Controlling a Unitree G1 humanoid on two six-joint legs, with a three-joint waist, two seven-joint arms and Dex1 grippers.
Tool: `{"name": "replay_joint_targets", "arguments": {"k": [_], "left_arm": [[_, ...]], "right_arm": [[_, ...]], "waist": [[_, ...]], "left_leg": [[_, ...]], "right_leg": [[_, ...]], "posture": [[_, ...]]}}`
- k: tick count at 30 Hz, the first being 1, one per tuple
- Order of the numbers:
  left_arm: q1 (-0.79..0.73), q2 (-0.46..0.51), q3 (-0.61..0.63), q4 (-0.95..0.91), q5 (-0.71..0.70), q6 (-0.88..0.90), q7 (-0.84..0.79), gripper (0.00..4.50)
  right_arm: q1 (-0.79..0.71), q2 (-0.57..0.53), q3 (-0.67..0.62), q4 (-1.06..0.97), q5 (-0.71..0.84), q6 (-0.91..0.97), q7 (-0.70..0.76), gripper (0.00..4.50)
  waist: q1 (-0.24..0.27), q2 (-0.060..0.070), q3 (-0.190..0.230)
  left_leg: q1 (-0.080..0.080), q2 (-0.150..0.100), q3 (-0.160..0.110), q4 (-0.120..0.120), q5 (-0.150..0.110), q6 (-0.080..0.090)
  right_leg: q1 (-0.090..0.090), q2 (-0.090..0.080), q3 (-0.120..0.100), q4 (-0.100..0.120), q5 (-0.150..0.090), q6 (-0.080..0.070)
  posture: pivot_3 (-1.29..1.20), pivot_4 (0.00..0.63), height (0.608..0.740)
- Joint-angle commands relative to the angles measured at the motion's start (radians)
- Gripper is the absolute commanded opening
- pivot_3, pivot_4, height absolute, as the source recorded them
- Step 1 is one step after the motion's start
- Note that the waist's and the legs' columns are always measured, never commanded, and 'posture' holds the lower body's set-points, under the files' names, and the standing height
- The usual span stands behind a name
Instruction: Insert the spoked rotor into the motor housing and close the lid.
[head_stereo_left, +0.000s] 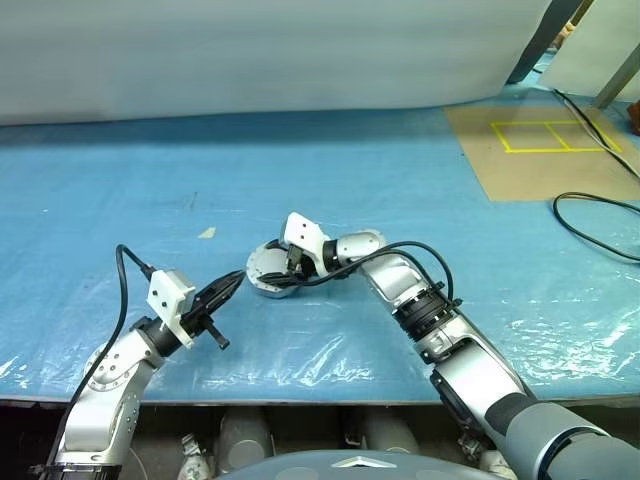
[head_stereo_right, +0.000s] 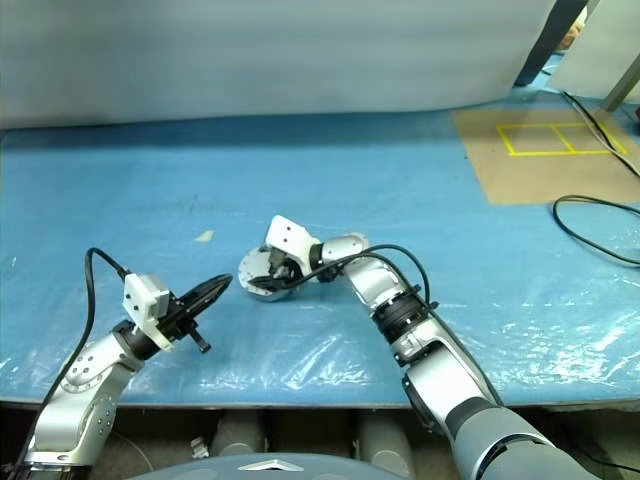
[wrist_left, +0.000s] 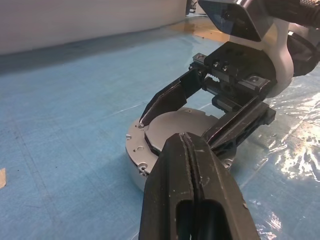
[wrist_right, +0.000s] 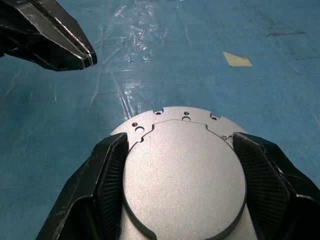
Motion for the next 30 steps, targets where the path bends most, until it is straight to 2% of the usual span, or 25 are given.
{"name": "replay_joint_targets", "arguments": {"k": [1, 12, 15, 23, 30], "left_arm": [[0.012, 0.012, 0.016, -0.044, -0.023, -0.001, -0.009, 0.00], [0.064, 0.012, 0.034, -0.034, -0.015, -0.027, -0.022, 0.00], [0.059, 0.008, 0.029, -0.031, -0.011, -0.028, -0.018, 0.00], [0.027, -0.007, 0.028, 0.023, 0.000, -0.056, -0.014, 0.00], [0.016, -0.005, 0.025, 0.056, 0.006, -0.080, -0.023, 0.00]], "right_arm": [[0.007, -0.024, 0.014, 0.047, -0.041, 0.005, 0.001, 2.99], [0.001, -0.002, 0.004, 0.141, -0.056, -0.079, -0.049, 2.99], [0.008, 0.010, 0.006, 0.168, -0.058, -0.088, -0.053, 2.99], [0.055, 0.017, 0.036, 0.140, -0.073, -0.052, -0.041, 2.99], [0.068, -0.001, 0.079, 0.131, -0.123, -0.095, -0.043, 2.99]], "waist": [[0.000, 0.000, 0.000], [0.000, 0.000, 0.000], [0.000, 0.000, 0.000], [-0.001, 0.001, -0.004], [-0.003, 0.004, -0.009]], "left_leg": [[0.000, 0.000, 0.000, 0.000, 0.000, 0.000], [0.000, 0.000, 0.000, -0.001, 0.000, 0.000], [0.001, 0.000, 0.000, -0.003, 0.000, 0.000], [0.002, -0.001, 0.000, -0.004, 0.000, 0.000], [0.001, -0.001, 0.000, -0.004, 0.000, 0.000]], "right_leg": [[0.000, 0.000, 0.000, 0.000, 0.000, 0.000], [0.000, 0.000, 0.000, -0.001, 0.000, 0.000], [0.001, 0.000, 0.000, 0.000, -0.003, 0.006], [0.000, 0.000, 0.000, 0.000, -0.003, 0.006], [0.000, 0.000, 0.001, -0.002, -0.003, 0.006]], "posture": [[0.00, 0.150, 0.740], [0.00, 0.150, 0.740], [0.00, 0.150, 0.740], [0.00, 0.150, 0.740], [0.00, 0.150, 0.740]]}}
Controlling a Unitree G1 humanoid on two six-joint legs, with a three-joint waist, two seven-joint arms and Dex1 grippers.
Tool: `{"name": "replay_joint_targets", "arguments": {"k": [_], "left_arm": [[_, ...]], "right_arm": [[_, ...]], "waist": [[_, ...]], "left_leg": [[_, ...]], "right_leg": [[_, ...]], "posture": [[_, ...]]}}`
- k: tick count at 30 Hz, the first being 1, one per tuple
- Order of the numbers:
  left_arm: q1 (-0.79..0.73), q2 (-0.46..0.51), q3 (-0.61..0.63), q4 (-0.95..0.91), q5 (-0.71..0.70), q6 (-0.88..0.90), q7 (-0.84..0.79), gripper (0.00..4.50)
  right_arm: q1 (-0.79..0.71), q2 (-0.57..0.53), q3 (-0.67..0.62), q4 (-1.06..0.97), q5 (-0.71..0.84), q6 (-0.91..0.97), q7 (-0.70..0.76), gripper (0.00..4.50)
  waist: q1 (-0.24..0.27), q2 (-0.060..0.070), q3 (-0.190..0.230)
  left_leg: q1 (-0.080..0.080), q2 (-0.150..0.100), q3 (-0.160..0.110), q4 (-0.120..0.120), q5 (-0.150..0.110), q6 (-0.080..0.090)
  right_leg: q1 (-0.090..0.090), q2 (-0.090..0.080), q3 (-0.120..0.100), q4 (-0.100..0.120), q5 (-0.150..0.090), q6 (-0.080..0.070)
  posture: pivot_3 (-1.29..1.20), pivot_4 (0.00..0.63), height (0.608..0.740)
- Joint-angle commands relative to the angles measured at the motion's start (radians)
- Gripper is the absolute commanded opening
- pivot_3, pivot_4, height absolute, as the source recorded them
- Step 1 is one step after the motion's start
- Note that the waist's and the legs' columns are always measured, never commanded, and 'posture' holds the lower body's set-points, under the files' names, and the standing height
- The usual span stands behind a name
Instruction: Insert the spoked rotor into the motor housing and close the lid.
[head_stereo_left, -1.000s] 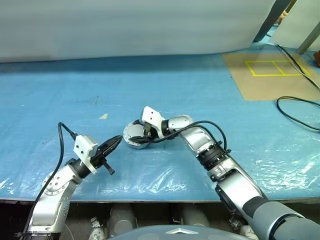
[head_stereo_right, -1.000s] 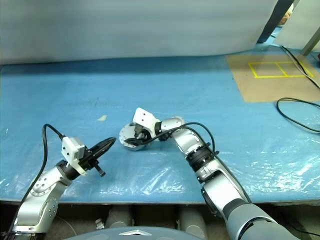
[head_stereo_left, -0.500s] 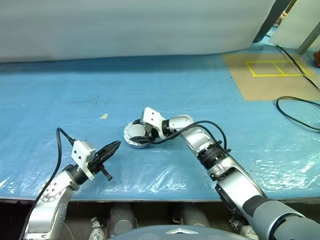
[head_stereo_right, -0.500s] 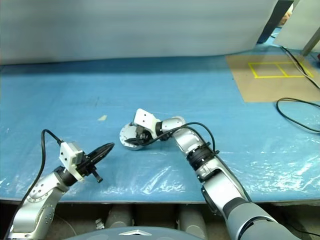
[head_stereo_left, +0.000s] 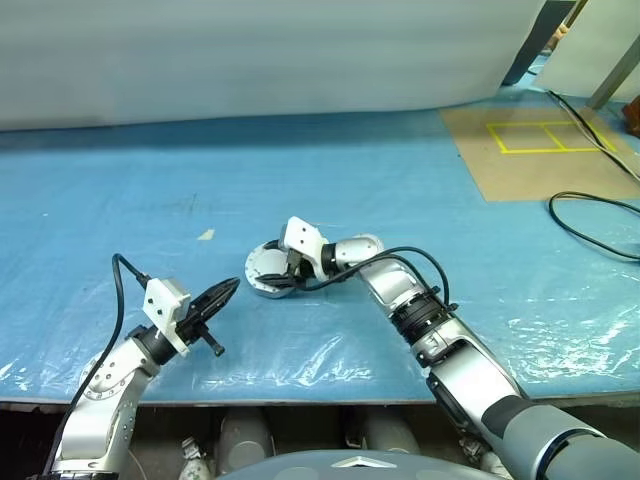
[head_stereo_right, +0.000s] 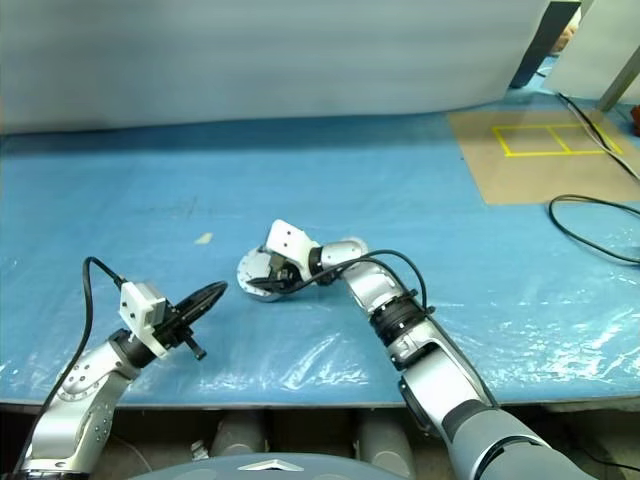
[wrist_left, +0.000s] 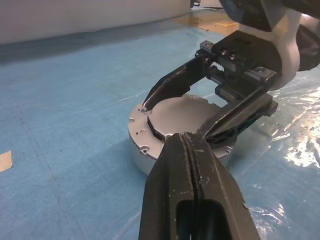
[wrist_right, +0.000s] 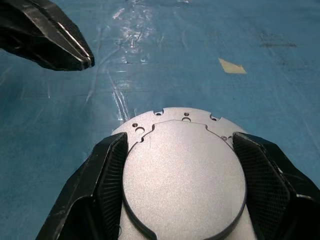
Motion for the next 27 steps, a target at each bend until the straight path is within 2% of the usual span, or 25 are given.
{"name": "replay_joint_targets", "arguments": {"k": [1, 7, 20, 27], "left_arm": [[-0.005, 0.001, 0.012, -0.005, 0.000, -0.032, -0.005, 0.00], [-0.022, 0.003, 0.002, 0.012, 0.013, -0.038, -0.007, 0.00], [-0.135, 0.015, -0.068, 0.095, 0.133, 0.009, 0.036, 0.00], [-0.162, 0.050, -0.120, 0.101, 0.209, 0.076, 0.043, 0.00]], "right_arm": [[0.044, -0.023, 0.057, 0.067, -0.080, 0.051, -0.008, 2.99], [0.037, -0.019, 0.059, 0.061, -0.077, 0.073, 0.001, 2.99], [0.043, -0.018, 0.036, 0.004, -0.048, 0.129, 0.008, 2.99], [0.051, -0.020, 0.035, -0.021, -0.047, 0.142, 0.005, 2.99]], "waist": [[0.000, 0.000, 0.000], [0.000, 0.000, 0.000], [0.000, 0.000, 0.000], [0.001, 0.001, 0.000]], "left_leg": [[0.000, 0.000, 0.000, 0.000, 0.000, 0.000], [0.000, 0.000, 0.000, -0.001, 0.000, 0.000], [-0.001, -0.001, 0.000, -0.002, 0.000, 0.000], [-0.001, -0.001, 0.001, -0.004, 0.000, 0.000]], "right_leg": [[0.000, 0.000, 0.000, 0.000, 0.000, 0.000], [0.000, 0.000, 0.001, 0.000, 0.000, 0.000], [-0.002, 0.000, 0.001, -0.003, 0.000, 0.000], [-0.002, 0.000, 0.001, -0.004, 0.003, -0.005]], "posture": [[0.00, 0.150, 0.740], [0.00, 0.150, 0.740], [0.00, 0.150, 0.740], [0.00, 0.150, 0.740]]}}
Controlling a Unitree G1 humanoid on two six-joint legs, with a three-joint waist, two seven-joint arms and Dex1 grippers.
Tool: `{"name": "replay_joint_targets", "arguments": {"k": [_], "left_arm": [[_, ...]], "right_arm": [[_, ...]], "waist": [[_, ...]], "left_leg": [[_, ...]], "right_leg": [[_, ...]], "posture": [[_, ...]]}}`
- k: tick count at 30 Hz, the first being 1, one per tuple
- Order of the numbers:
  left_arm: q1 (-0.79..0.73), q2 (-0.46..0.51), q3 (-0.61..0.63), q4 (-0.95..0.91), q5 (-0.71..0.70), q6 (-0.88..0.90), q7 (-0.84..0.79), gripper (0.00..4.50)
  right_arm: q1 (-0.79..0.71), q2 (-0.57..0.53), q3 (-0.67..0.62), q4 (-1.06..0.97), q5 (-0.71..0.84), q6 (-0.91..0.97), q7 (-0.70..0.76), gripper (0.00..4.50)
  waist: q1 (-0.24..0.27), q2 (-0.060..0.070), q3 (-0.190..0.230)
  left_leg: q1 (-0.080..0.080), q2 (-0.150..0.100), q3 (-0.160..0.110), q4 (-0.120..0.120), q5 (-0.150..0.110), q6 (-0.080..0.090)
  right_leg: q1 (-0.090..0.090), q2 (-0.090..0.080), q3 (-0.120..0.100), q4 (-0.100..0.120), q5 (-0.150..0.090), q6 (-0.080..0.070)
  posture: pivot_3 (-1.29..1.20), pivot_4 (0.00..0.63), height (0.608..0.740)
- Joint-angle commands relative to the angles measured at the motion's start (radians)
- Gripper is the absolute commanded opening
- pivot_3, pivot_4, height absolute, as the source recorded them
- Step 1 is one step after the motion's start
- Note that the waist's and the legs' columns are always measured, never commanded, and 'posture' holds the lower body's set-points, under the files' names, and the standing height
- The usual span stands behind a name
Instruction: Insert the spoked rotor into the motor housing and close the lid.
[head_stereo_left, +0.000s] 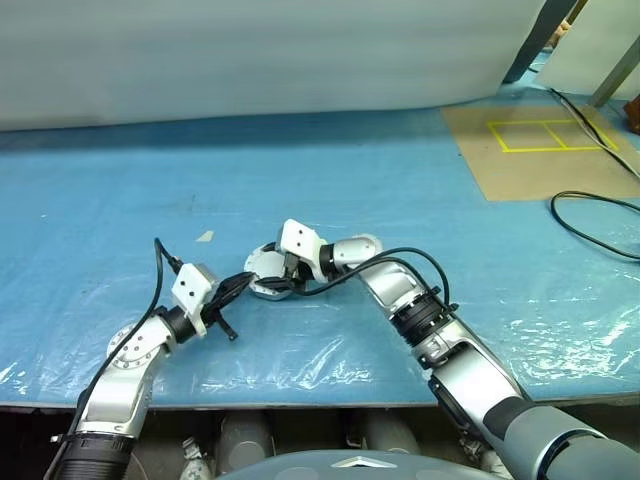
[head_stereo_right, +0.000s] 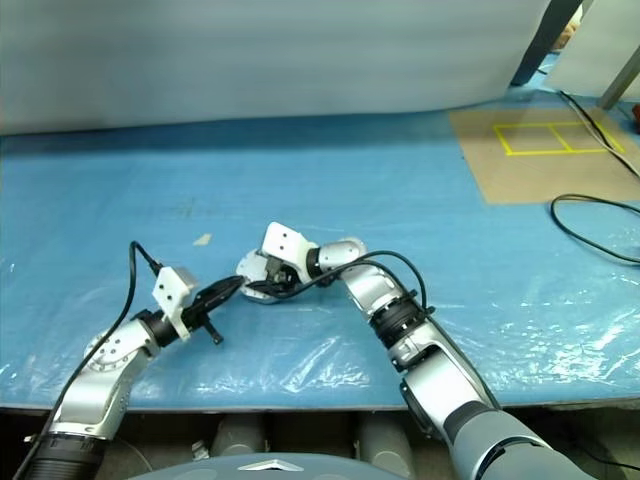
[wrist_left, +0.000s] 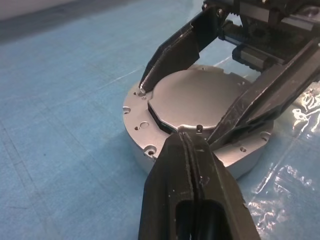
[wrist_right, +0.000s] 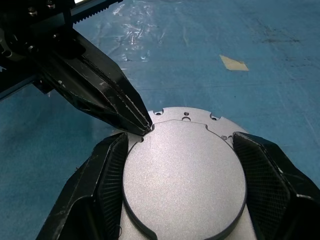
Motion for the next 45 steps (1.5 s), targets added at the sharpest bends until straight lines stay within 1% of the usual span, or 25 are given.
{"name": "replay_joint_targets", "arguments": {"k": [1, 3, 4, 7, 9, 11, 12, 14, 17, 19, 20, 21, 25, 29, 30, 33, 37, 39, 42, 45], "left_arm": [[-0.004, 0.037, -0.027, -0.008, 0.043, 0.046, 0.004, 0.00], [-0.002, 0.055, -0.040, -0.008, 0.063, 0.065, 0.007, 0.00], [-0.002, 0.060, -0.042, -0.009, 0.068, 0.073, 0.010, 0.00], [-0.001, 0.066, -0.040, -0.013, 0.065, 0.081, 0.015, 0.00], [0.000, 0.068, -0.041, -0.015, 0.064, 0.081, 0.017, 0.00], [0.001, 0.069, -0.042, -0.016, 0.063, 0.082, 0.019, 0.00], [0.000, 0.068, -0.042, -0.016, 0.061, 0.081, 0.020, 0.00], [0.000, 0.067, -0.042, -0.013, 0.059, 0.077, 0.021, 0.00], [-0.001, 0.067, -0.043, -0.005, 0.060, 0.071, 0.022, 0.00], [-0.003, 0.066, -0.045, -0.002, 0.062, 0.069, 0.024, 0.00], [-0.004, 0.066, -0.045, -0.001, 0.062, 0.068, 0.024, 0.00], [-0.005, 0.066, -0.045, 0.000, 0.062, 0.066, 0.024, 0.00], [-0.010, 0.065, -0.047, 0.007, 0.064, 0.060, 0.023, 0.00], [-0.013, 0.064, -0.049, 0.015, 0.065, 0.054, 0.021, 0.00], [-0.014, 0.064, -0.050, 0.016, 0.065, 0.052, 0.021, 0.00], [-0.017, 0.063, -0.052, 0.019, 0.066, 0.050, 0.021, 0.00], [-0.020, 0.061, -0.055, 0.023, 0.066, 0.047, 0.022, 0.00], [-0.020, 0.060, -0.056, 0.024, 0.066, 0.045, 0.023, 0.00], [-0.021, 0.060, -0.057, 0.026, 0.067, 0.042, 0.024, 0.00], [-0.021, 0.058, -0.056, 0.028, 0.067, 0.038, 0.027, 0.00]], "right_arm": [[0.042, -0.018, 0.036, 0.040, -0.045, 0.055, 0.000, 2.99], [0.042, -0.018, 0.034, 0.031, -0.041, 0.060, 0.001, 2.99], [0.041, -0.018, 0.032, 0.028, -0.038, 0.062, 0.001, 2.99], [0.043, -0.016, 0.019, 0.016, -0.023, 0.065, 0.004, 2.99], [0.044, -0.016, 0.014, 0.005, -0.014, 0.068, 0.012, 3.74], [0.045, -0.016, 0.008, -0.001, -0.007, 0.067, 0.016, 4.32], [0.044, -0.014, 0.004, 0.000, -0.008, 0.062, 0.011, 4.49], [0.040, -0.012, -0.006, 0.005, 0.000, 0.040, 0.012, 4.49], [0.053, -0.011, -0.038, -0.035, 0.067, 0.011, 0.078, 4.49], [0.057, -0.016, -0.060, -0.049, 0.091, 0.005, 0.096, 4.49], [0.056, -0.019, -0.069, -0.048, 0.093, -0.006, 0.096, 4.49], [0.054, -0.020, -0.084, -0.044, 0.096, -0.020, 0.088, 4.49], [0.043, -0.018, -0.159, -0.040, 0.143, -0.001, 0.057, 4.49], [0.044, -0.037, -0.175, -0.019, 0.121, 0.034, 0.018, 4.49], [0.044, -0.042, -0.174, -0.012, 0.114, 0.053, 0.006, 4.49], [0.049, -0.049, -0.184, -0.022, 0.140, 0.195, 0.006, 4.49], [0.041, -0.057, -0.209, -0.056, 0.214, 0.439, 0.018, 4.49], [0.024, -0.055, -0.228, -0.055, 0.246, 0.562, 0.004, 4.49], [0.004, -0.050, -0.249, -0.050, 0.277, 0.667, -0.019, 4.49], [-0.034, -0.033, -0.288, -0.024, 0.331, 0.816, -0.034, 4.49]], "waist": [[0.000, 0.001, 0.000], [0.001, 0.002, -0.001], [0.001, 0.002, -0.001], [0.001, 0.002, -0.001], [0.001, 0.002, -0.001], [0.001, 0.002, -0.001], [0.001, 0.002, -0.001], [0.001, 0.002, -0.001], [0.001, 0.002, -0.001], [0.002, 0.002, -0.001], [0.002, 0.002, -0.001], [0.002, 0.002, -0.001], [0.003, 0.002, 0.000], [0.003, 0.002, 0.000], [0.003, 0.002, 0.000], [0.003, 0.002, 0.000], [0.004, 0.002, 0.000], [0.005, 0.003, 0.000], [0.006, 0.003, 0.000], [0.006, 0.003, 0.000]], "left_leg": [[0.000, 0.000, 0.000, 0.000, 0.000, 0.000], [0.000, -0.001, 0.000, 0.000, 0.000, 0.000], [0.000, -0.001, 0.000, 0.000, 0.000, 0.000], [0.000, -0.001, 0.000, -0.001, 0.000, 0.000], [0.000, -0.001, 0.000, -0.001, 0.000, 0.000], [0.000, -0.001, 0.000, -0.001, 0.000, 0.000], [0.000, -0.001, 0.000, -0.001, 0.000, 0.000], [0.000, -0.001, 0.000, -0.001, 0.000, 0.000], [0.000, -0.001, 0.000, -0.001, 0.000, 0.000], [0.000, -0.001, 0.000, -0.001, 0.000, 0.000], [0.000, -0.001, 0.000, -0.001, 0.000, 0.000], [-0.001, -0.001, 0.000, -0.001, 0.000, 0.000], [-0.002, -0.002, 0.000, -0.002, 0.000, 0.000], [-0.003, -0.002, 0.000, -0.002, 0.000, 0.000], [-0.003, -0.002, 0.000, -0.003, 0.000, 0.000], [-0.002, -0.001, 0.000, -0.004, 0.000, 0.000], [-0.001, -0.002, 0.000, -0.004, 0.000, 0.000], [-0.001, -0.002, 0.000, -0.004, 0.000, 0.000], [-0.001, -0.002, 0.000, -0.005, 0.000, 0.000], [-0.001, -0.002, 0.000, -0.005, 0.001, -0.002]], "right_leg": [[0.000, 0.000, 0.000, 0.000, 0.000, 0.000], [0.000, 0.000, 0.000, 0.000, -0.001, 0.002], [0.000, -0.001, 0.000, 0.000, -0.003, 0.006], [0.000, -0.001, 0.000, 0.000, -0.004, 0.006], [0.000, -0.001, 0.000, 0.000, -0.004, 0.006], [0.000, -0.001, 0.001, -0.001, -0.004, 0.006], [0.000, -0.001, 0.001, -0.001, -0.004, 0.006], [0.000, -0.001, 0.001, -0.001, -0.004, 0.006], [0.000, -0.001, 0.001, -0.001, -0.004, 0.007], [-0.001, -0.001, 0.001, -0.001, -0.004, 0.007], [-0.002, -0.001, 0.001, -0.001, -0.003, 0.006], [-0.002, -0.001, 0.001, -0.002, -0.001, 0.001], [-0.003, -0.001, 0.000, -0.004, -0.001, 0.001], [-0.003, -0.001, 0.000, -0.005, -0.001, 0.001], [-0.003, -0.001, 0.000, -0.005, -0.001, 0.001], [-0.002, -0.001, 0.000, -0.005, -0.001, 0.001], [-0.001, -0.001, 0.000, -0.005, -0.001, 0.001], [0.000, -0.001, 0.000, -0.006, -0.001, 0.001], [-0.001, -0.001, 0.000, -0.006, -0.001, 0.001], [-0.001, -0.001, 0.000, -0.007, -0.001, 0.001]], "posture": [[0.00, 0.150, 0.740], [0.00, 0.150, 0.740], [0.00, 0.150, 0.740], [0.00, 0.150, 0.740], [0.00, 0.150, 0.740], [0.00, 0.150, 0.740], [0.00, 0.150, 0.740], [0.00, 0.150, 0.740], [0.00, 0.150, 0.740], [0.00, 0.150, 0.740], [0.00, 0.150, 0.740], [0.00, 0.150, 0.740], [0.00, 0.150, 0.740], [0.00, 0.150, 0.740], [0.00, 0.150, 0.740], [0.00, 0.150, 0.740], [0.00, 0.150, 0.740], [0.00, 0.150, 0.740], [0.00, 0.150, 0.740], [0.00, 0.150, 0.740]]}}
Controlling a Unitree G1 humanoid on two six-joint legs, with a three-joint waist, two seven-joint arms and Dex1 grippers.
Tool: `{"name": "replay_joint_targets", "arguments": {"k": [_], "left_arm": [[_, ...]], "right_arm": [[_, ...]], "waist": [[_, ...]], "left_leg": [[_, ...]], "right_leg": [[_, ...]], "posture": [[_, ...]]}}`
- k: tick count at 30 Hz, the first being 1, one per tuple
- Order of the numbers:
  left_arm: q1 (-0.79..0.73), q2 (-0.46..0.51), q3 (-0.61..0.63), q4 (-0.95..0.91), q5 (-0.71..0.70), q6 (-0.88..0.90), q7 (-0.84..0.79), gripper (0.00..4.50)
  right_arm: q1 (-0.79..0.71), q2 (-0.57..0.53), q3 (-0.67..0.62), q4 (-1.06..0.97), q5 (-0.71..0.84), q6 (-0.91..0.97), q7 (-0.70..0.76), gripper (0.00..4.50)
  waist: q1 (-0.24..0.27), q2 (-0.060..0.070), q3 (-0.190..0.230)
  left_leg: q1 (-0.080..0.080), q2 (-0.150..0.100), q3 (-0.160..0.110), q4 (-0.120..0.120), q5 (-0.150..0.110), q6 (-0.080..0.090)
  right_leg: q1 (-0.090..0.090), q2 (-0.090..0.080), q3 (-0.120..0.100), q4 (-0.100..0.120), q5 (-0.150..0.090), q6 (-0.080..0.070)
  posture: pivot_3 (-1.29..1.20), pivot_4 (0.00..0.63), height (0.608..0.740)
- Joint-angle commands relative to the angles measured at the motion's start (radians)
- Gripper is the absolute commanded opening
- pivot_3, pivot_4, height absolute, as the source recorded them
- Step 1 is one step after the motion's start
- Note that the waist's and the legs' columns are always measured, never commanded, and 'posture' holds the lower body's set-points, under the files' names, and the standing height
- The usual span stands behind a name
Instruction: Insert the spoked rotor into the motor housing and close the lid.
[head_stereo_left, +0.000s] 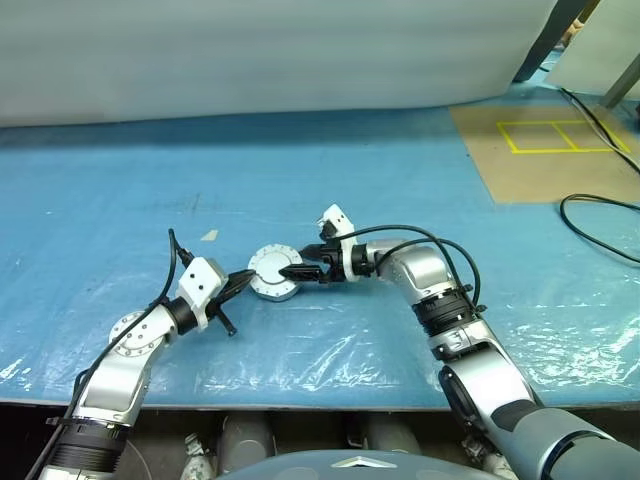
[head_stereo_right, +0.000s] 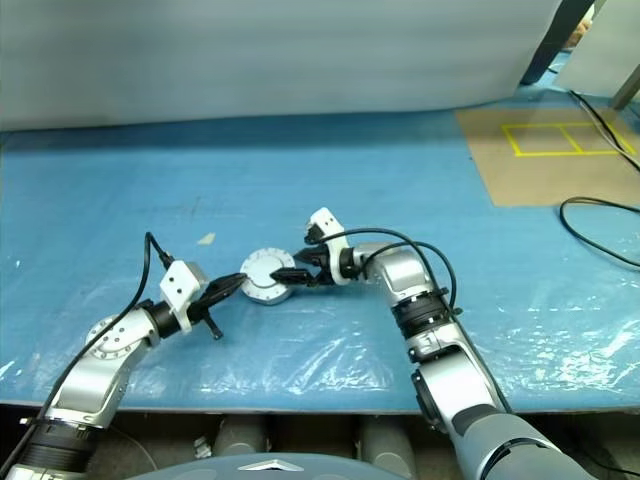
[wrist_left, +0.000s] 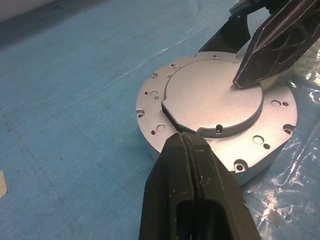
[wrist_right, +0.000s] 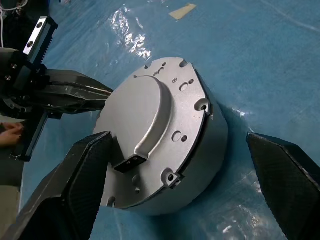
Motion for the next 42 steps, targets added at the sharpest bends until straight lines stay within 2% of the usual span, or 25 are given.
{"name": "replay_joint_targets", "arguments": {"k": [1, 6, 11, 14, 18, 19, 25, 31, 37, 42], "left_arm": [[0.019, 0.002, -0.019, 0.034, 0.029, 0.014, 0.006, 0.00], [0.019, 0.000, -0.020, 0.036, 0.028, 0.008, 0.007, 0.00], [0.016, -0.001, -0.023, 0.037, 0.031, 0.004, 0.008, 0.00], [0.014, 0.000, -0.020, 0.040, 0.031, 0.002, 0.007, 0.00], [0.015, 0.001, -0.020, 0.042, 0.034, 0.000, 0.007, 0.00], [0.015, 0.002, -0.020, 0.043, 0.034, 0.000, 0.006, 0.00], [0.002, -0.016, -0.007, 0.045, 0.018, -0.001, 0.018, 0.00], [-0.007, -0.125, 0.142, 0.021, -0.190, 0.093, 0.075, 0.00], [-0.008, -0.201, 0.313, -0.017, -0.432, 0.227, 0.154, 0.00], [0.007, -0.226, 0.360, -0.055, -0.587, 0.361, 0.174, 0.00]], "right_arm": [[-0.033, 0.011, -0.036, 0.032, 0.049, 0.162, -0.035, 4.49], [-0.064, 0.069, -0.127, 0.059, 0.150, 0.354, -0.071, 4.49], [-0.067, 0.131, -0.212, 0.085, 0.205, 0.441, -0.132, 4.49], [-0.076, 0.161, -0.273, 0.105, 0.231, 0.466, -0.169, 3.89], [-0.081, 0.174, -0.325, 0.121, 0.249, 0.489, -0.199, 2.56], [-0.080, 0.175, -0.332, 0.121, 0.253, 0.494, -0.205, 2.40], [-0.064, 0.181, -0.340, 0.103, 0.269, 0.509, -0.231, 2.38], [-0.067, 0.186, -0.373, 0.112, 0.286, 0.490, -0.257, 2.38], [-0.136, 0.233, -0.602, 0.184, 0.380, 0.418, -0.353, 2.38], [-0.181, 0.260, -0.698, 0.215, 0.424, 0.314, -0.416, 2.38]], "waist": [[0.000, 0.000, 0.000], [0.001, 0.000, 0.000], [0.001, 0.000, 0.000], [0.001, 0.000, 0.000], [0.002, 0.001, 0.000], [0.002, 0.001, 0.001], [0.003, 0.002, 0.001], [-0.002, 0.001, 0.002], [0.001, 0.001, 0.002], [0.005, -0.001, 0.003]], "left_leg": [[0.000, 0.000, 0.000, 0.000, 0.001, -0.002], [0.000, 0.000, 0.000, -0.002, 0.001, -0.002], [0.000, 0.000, 0.000, -0.005, 0.001, -0.003], [0.000, 0.000, 0.000, -0.005, 0.002, -0.003], [-0.001, 0.000, 0.000, -0.005, 0.002, -0.003], [0.000, 0.000, 0.000, -0.005, 0.002, -0.003], [-0.001, 0.000, 0.000, -0.005, 0.002, -0.003], [-0.002, 0.001, 0.001, -0.005, 0.002, -0.003], [-0.013, 0.001, 0.001, -0.004, 0.002, -0.004], [-0.018, 0.001, 0.000, -0.001, 0.002, -0.004]], "right_leg": [[0.000, 0.000, 0.000, 0.000, 0.000, 0.000], [0.000, 0.000, -0.001, -0.002, 0.000, 0.000], [0.000, 0.000, -0.001, -0.003, 0.000, 0.000], [-0.001, 0.000, -0.001, -0.004, 0.000, 0.000], [-0.001, 0.000, -0.002, -0.004, 0.000, 0.000], [-0.001, 0.000, -0.002, -0.004, 0.000, 0.000], [-0.001, 0.000, -0.002, -0.004, 0.000, 0.000], [-0.003, 0.001, -0.002, -0.004, 0.000, 0.000], [-0.013, 0.002, -0.002, -0.002, 0.001, 0.000], [-0.017, 0.002, -0.003, -0.002, 0.004, 0.003]], "posture": [[0.00, 0.150, 0.740], [0.00, 0.150, 0.740], [0.00, 0.150, 0.740], [0.00, 0.150, 0.740], [0.00, 0.150, 0.740], [0.00, 0.150, 0.740], [0.00, 0.150, 0.740], [0.00, 0.150, 0.740], [0.00, 0.150, 0.740], [0.00, 0.150, 0.740]]}}
